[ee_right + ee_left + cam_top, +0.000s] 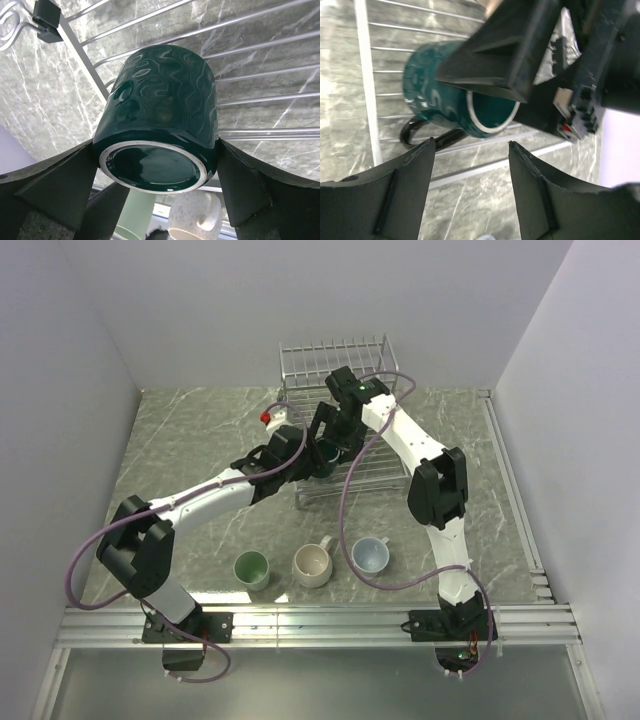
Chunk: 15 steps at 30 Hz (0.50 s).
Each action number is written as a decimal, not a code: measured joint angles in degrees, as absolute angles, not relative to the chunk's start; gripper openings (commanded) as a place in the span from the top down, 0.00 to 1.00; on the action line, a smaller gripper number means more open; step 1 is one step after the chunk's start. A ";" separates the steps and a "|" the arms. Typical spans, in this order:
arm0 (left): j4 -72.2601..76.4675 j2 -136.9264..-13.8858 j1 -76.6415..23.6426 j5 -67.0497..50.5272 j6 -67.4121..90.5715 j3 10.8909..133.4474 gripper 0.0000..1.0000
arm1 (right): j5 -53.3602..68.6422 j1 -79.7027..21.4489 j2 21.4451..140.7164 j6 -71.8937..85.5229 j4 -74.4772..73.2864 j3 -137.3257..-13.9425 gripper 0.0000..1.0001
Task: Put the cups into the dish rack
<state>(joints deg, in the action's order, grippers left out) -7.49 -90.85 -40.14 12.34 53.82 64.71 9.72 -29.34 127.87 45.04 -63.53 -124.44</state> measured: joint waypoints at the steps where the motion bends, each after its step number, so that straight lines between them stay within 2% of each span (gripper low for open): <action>1: -7.62 -90.87 -40.21 13.13 54.28 64.73 0.34 | 9.72 -29.36 127.87 45.47 -63.42 -124.36 0.00; 15: -11.90 -100.62 -40.51 21.67 56.90 73.63 0.38 | 11.03 -29.21 127.87 46.74 -62.54 -123.35 0.00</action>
